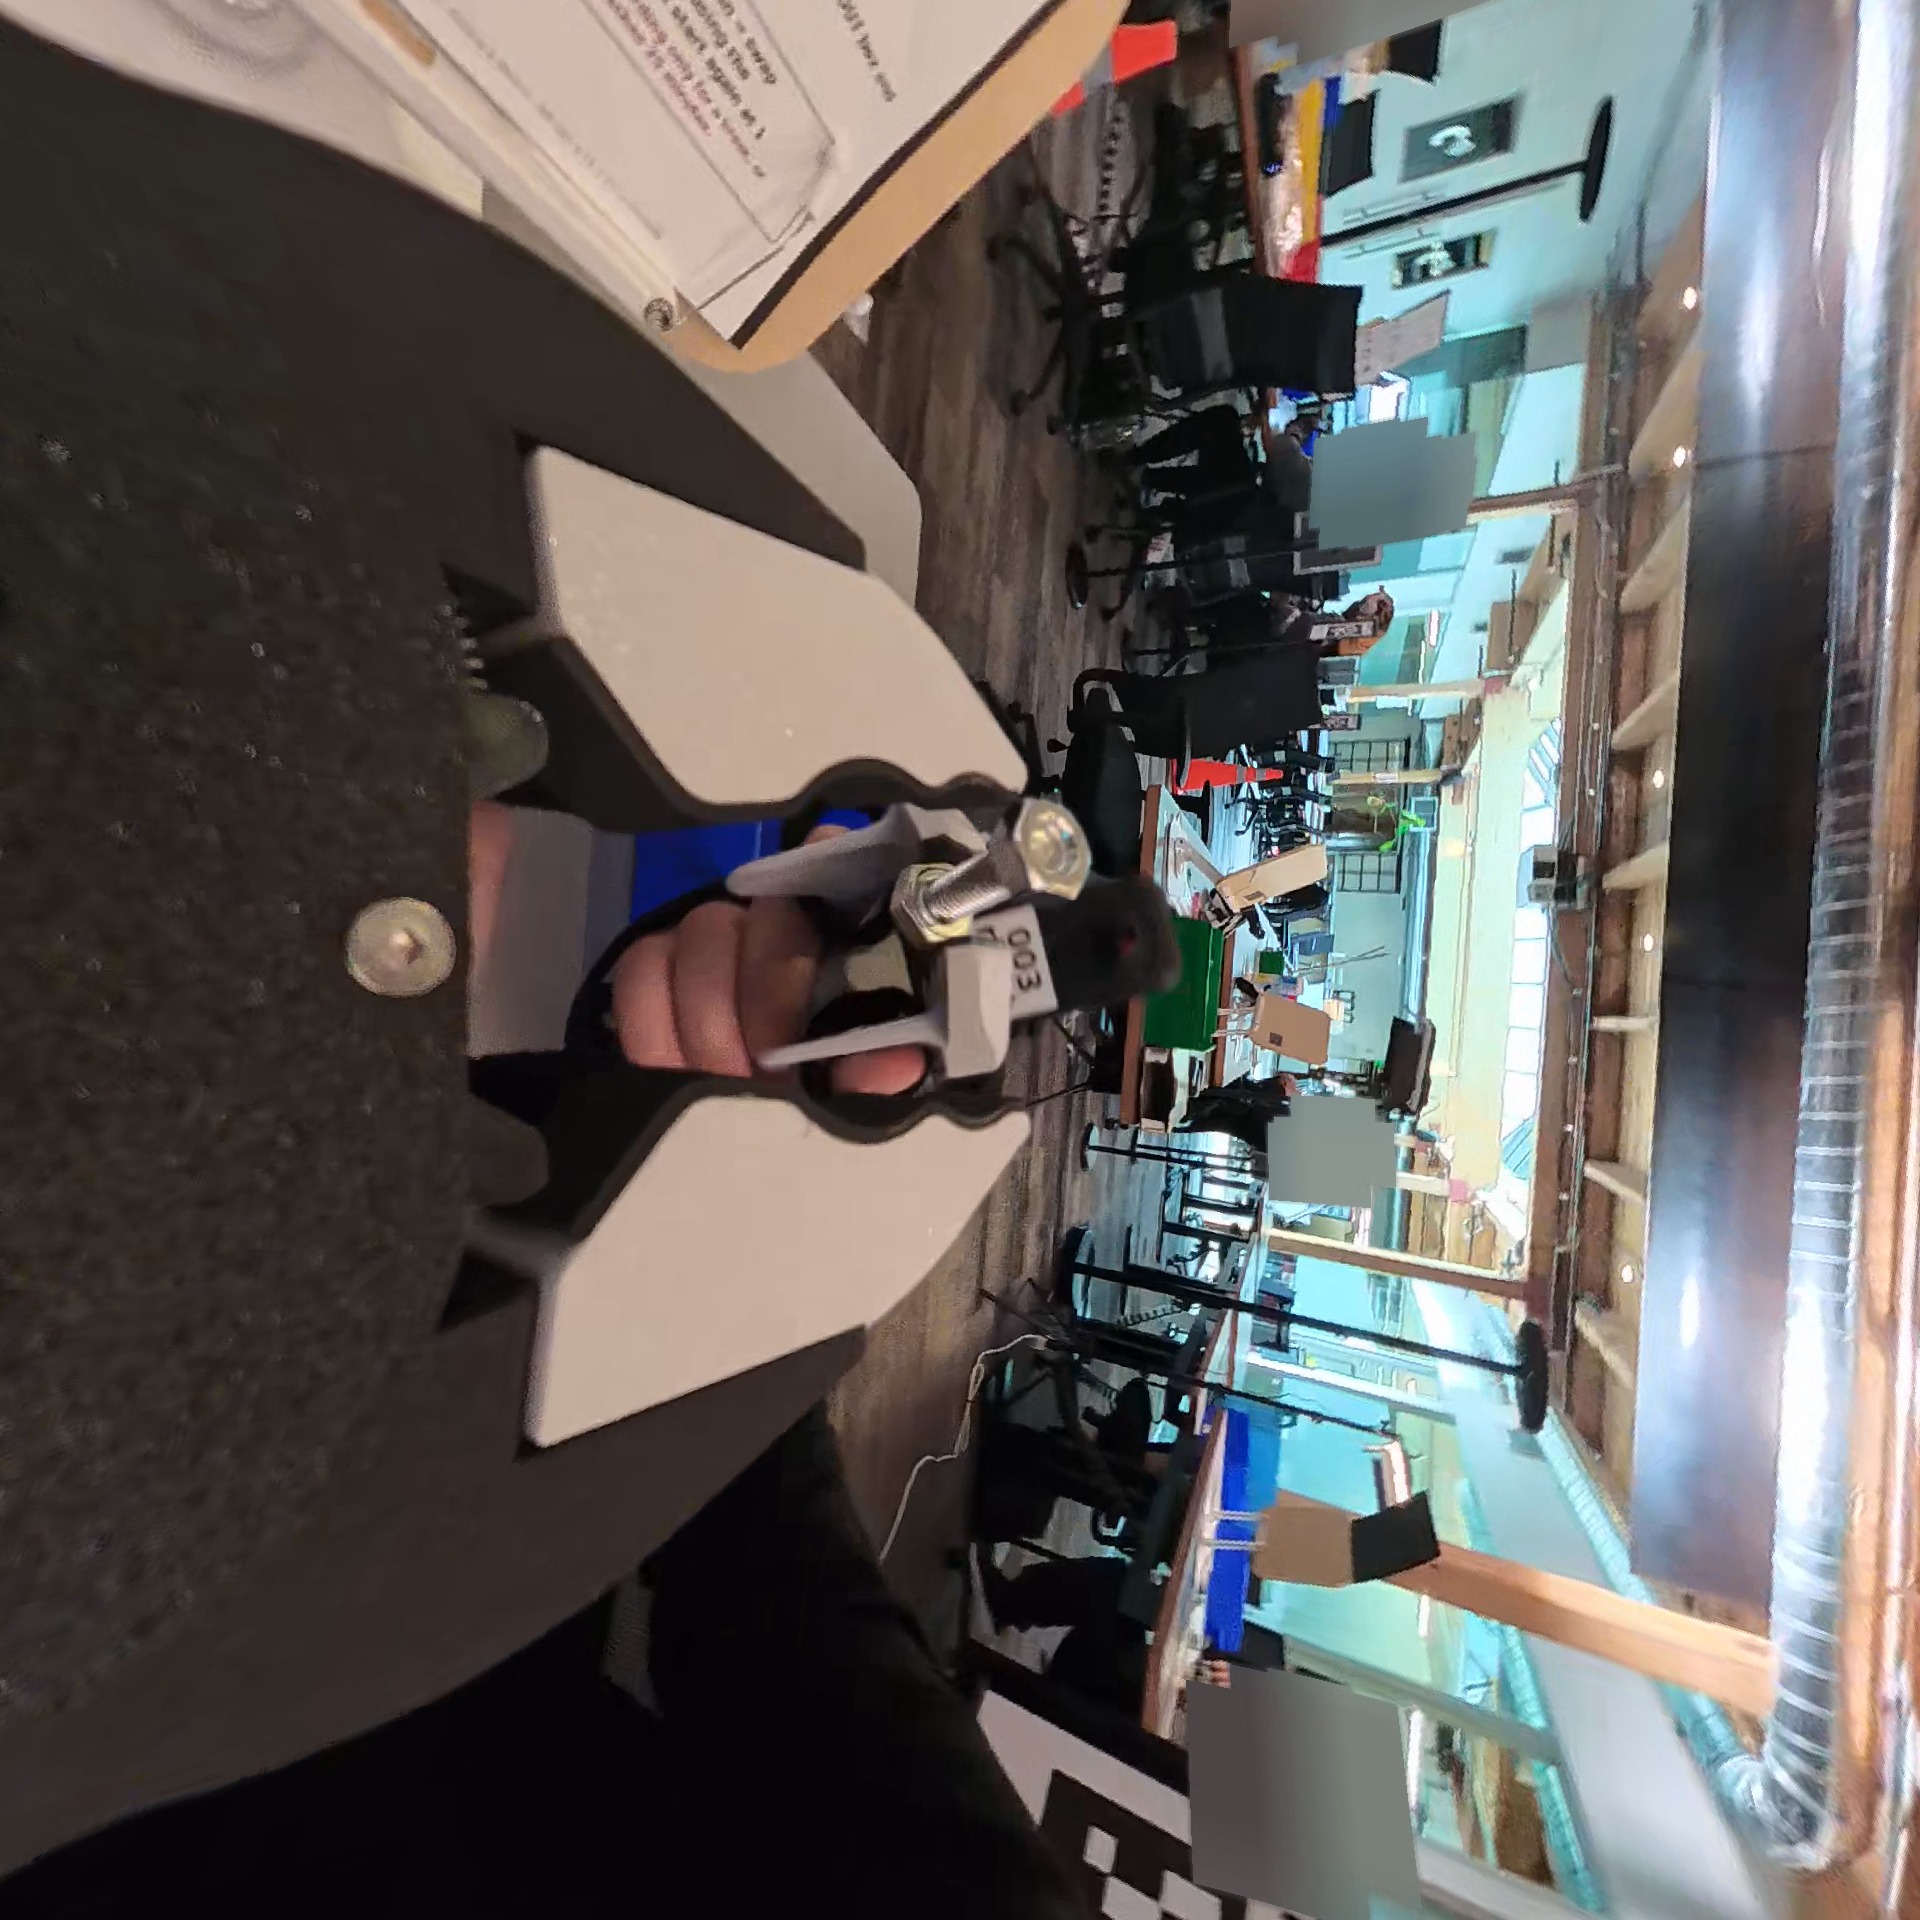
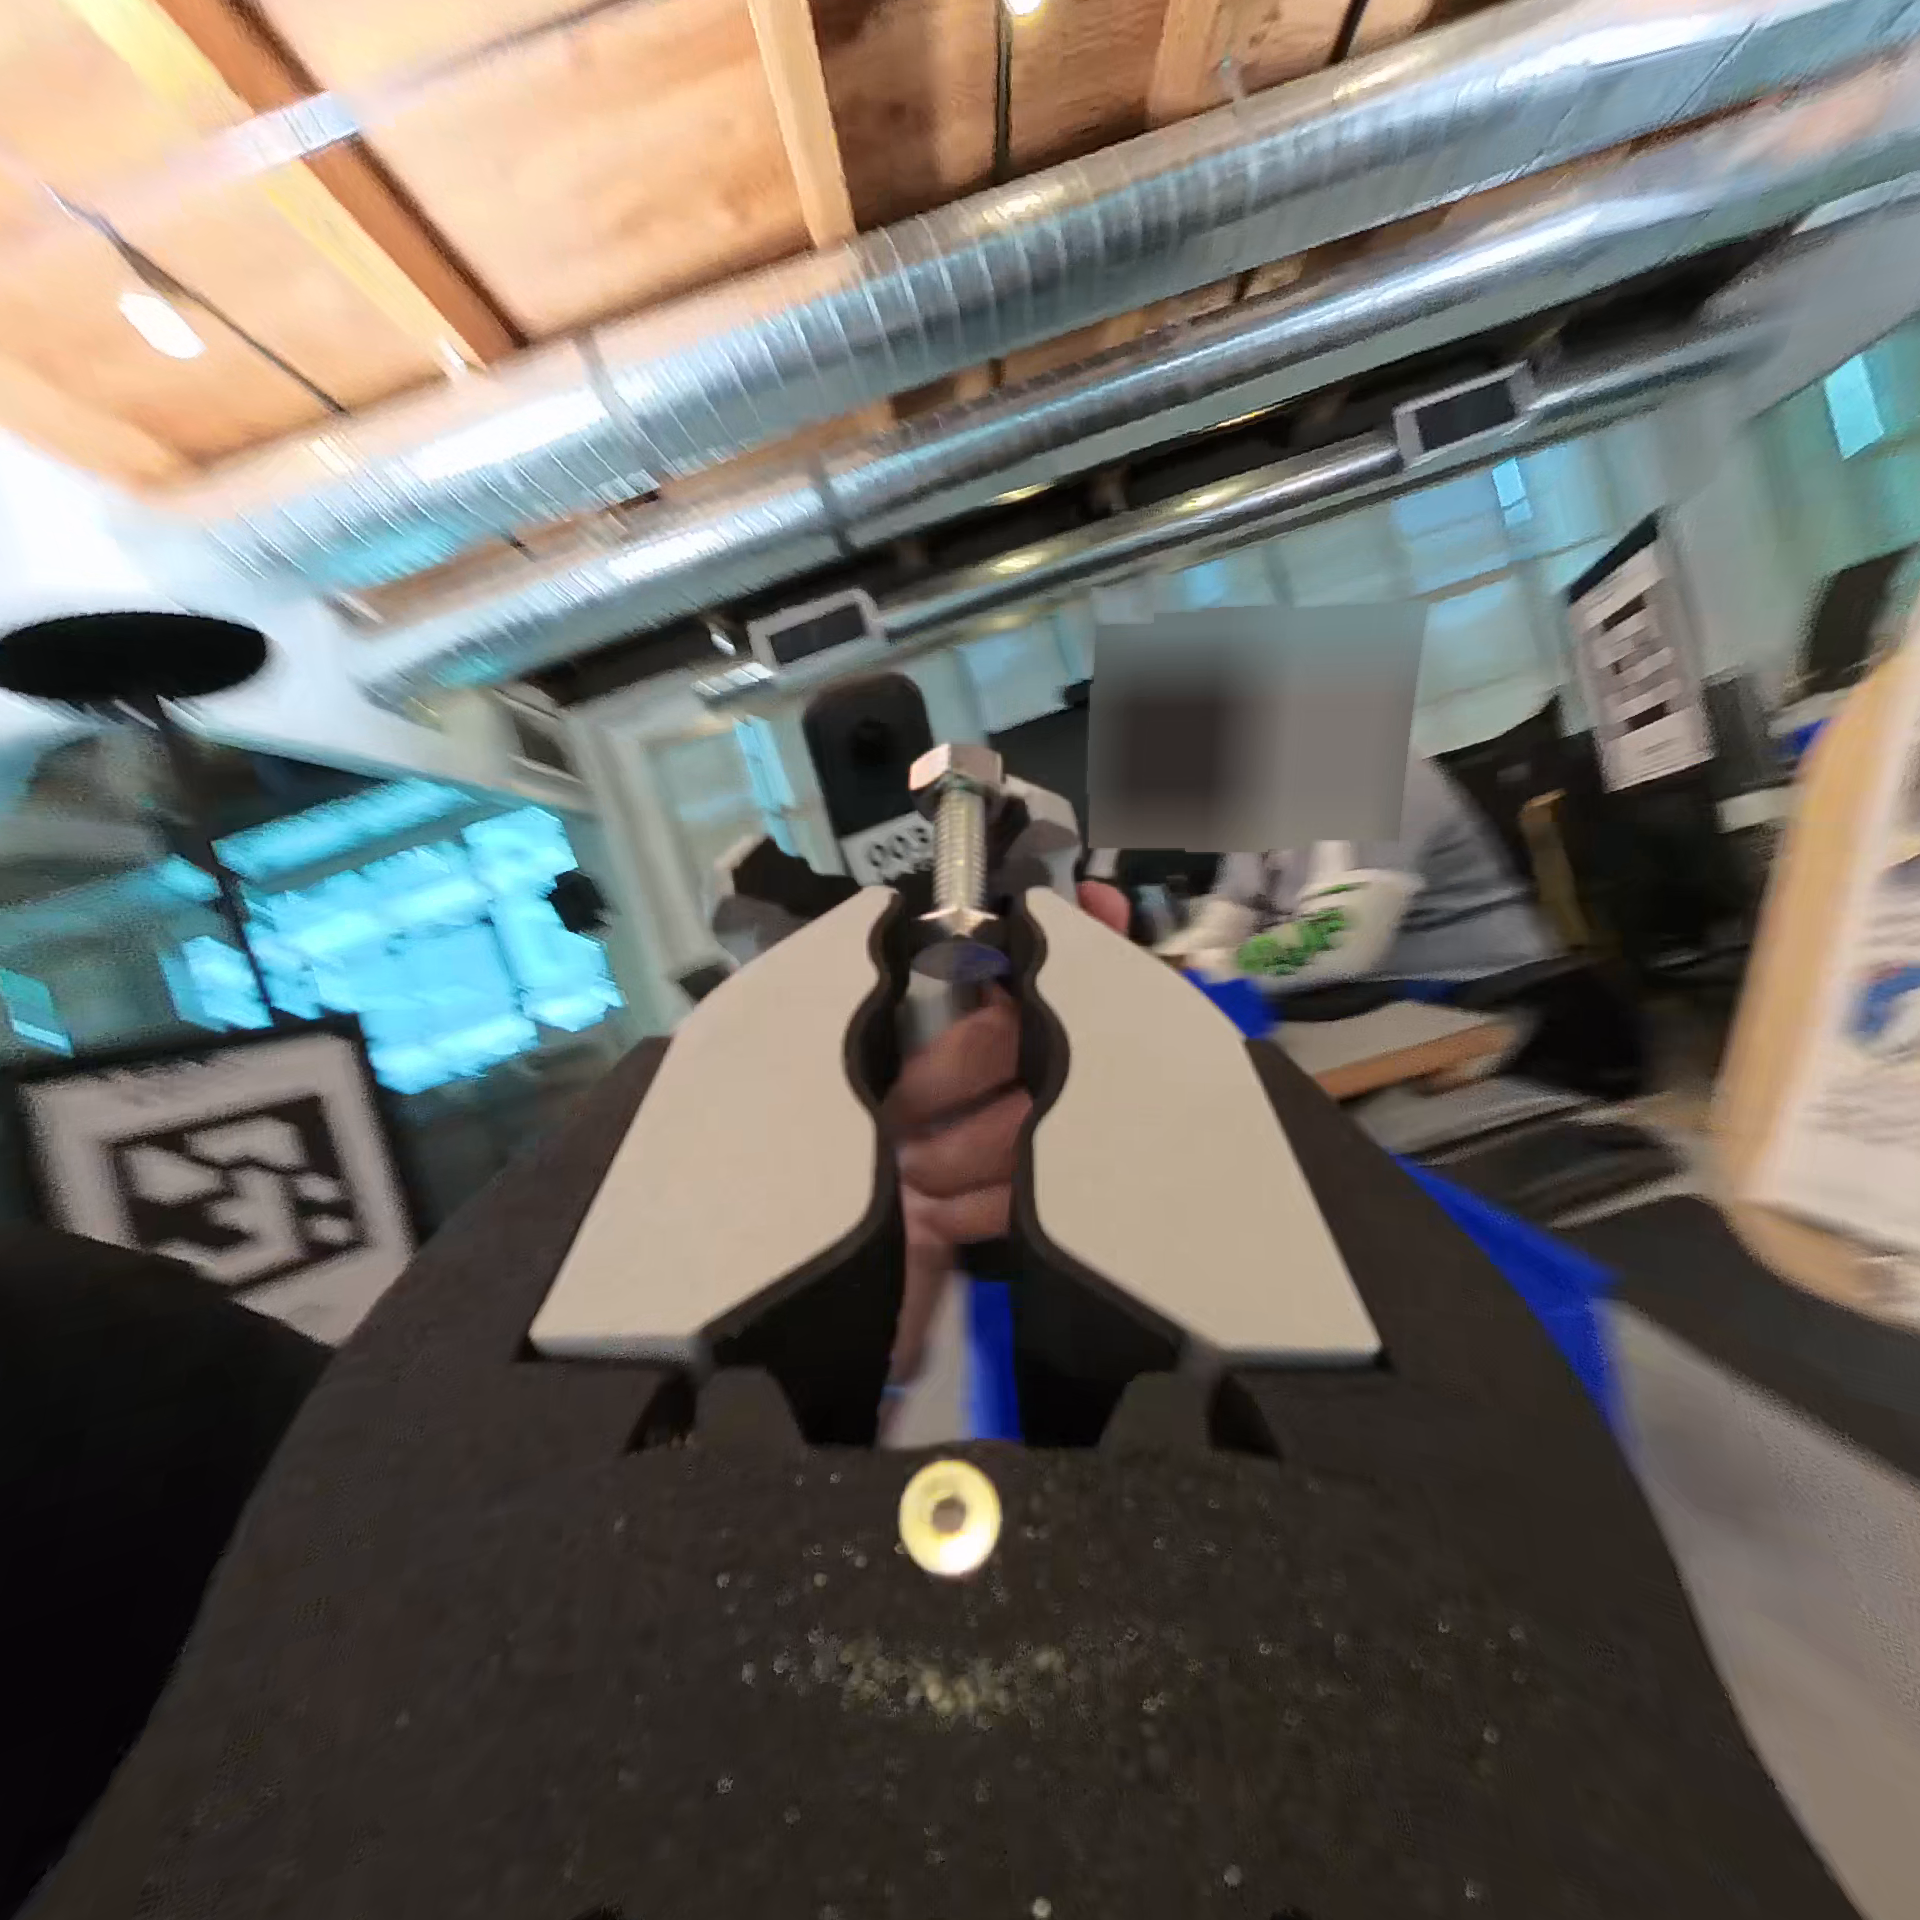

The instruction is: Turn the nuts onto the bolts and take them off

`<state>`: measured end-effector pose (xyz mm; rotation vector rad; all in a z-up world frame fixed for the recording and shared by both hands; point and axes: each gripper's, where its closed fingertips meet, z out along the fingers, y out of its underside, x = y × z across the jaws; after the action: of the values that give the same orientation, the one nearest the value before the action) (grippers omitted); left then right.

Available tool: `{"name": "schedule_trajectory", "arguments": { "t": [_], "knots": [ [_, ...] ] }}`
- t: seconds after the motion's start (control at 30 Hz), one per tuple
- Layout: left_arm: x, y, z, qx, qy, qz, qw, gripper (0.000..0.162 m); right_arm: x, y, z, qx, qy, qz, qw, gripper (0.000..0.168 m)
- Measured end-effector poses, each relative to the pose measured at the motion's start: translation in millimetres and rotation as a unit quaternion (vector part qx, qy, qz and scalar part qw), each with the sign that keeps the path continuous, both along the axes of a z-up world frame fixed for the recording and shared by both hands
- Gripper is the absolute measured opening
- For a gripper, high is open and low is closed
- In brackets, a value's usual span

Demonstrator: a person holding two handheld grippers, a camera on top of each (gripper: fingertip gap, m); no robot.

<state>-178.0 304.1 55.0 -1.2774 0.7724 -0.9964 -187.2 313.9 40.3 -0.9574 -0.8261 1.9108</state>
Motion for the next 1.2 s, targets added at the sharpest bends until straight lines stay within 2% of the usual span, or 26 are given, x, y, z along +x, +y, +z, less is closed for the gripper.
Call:
{"name": "schedule_trajectory", "arguments": {
  "t": [0.1, 0.17, 0.33, 0.63, 0.77, 0.87, 1.0, 1.07, 1.2],
  "knots": [
    [-2.6, -3.0, -2.9, 0.018, -0.006, -0.024, 1.000, 0.052, -6.8, -8.3, -3.7, -0.103, 0.018, 0.133, 0.986, 0.017],
    [-9.7, 2.2, -2.8, 0.017, -0.021, -0.020, 0.999, 0.050, -10.7, -12.2, -7.7, -0.141, 0.028, 0.186, 0.972, 0.018],
    [-16.8, -7.2, -3.2, 0.013, -0.051, -0.082, 0.995, 0.049, -13.7, -11.9, -13.4, -0.207, 0.055, 0.262, 0.941, 0.018],
    [-22.0, -13.2, -7.2, 0.002, -0.073, -0.137, 0.988, 0.044, -14.5, -28.0, -11.9, -0.236, 0.065, 0.358, 0.901, 0.018],
    [-24.4, -17.6, -4.2, 0.005, -0.097, -0.161, 0.982, 0.030, -16.6, -35.5, -13.3, -0.241, 0.061, 0.383, 0.890, 0.018],
    [-25.6, -20.9, -6.5, 0.009, -0.099, -0.177, 0.979, 0.018, -16.2, -37.6, -13.0, -0.244, 0.065, 0.392, 0.885, 0.018],
    [-25.9, -22.7, -6.8, 0.008, -0.099, -0.189, 0.977, 0.016, -16.4, -40.3, -13.1, -0.234, 0.062, 0.388, 0.889, 0.018],
    [-25.7, -20.1, -6.7, 0.010, -0.090, -0.177, 0.980, 0.016, -16.9, -39.1, -13.3, -0.212, 0.061, 0.354, 0.909, 0.018],
    [-22.8, -6.2, -8.3, -0.009, -0.057, -0.116, 0.992, 0.016, -16.7, -24.7, -15.6, -0.122, 0.050, 0.199, 0.971, 0.018]
  ]
}}
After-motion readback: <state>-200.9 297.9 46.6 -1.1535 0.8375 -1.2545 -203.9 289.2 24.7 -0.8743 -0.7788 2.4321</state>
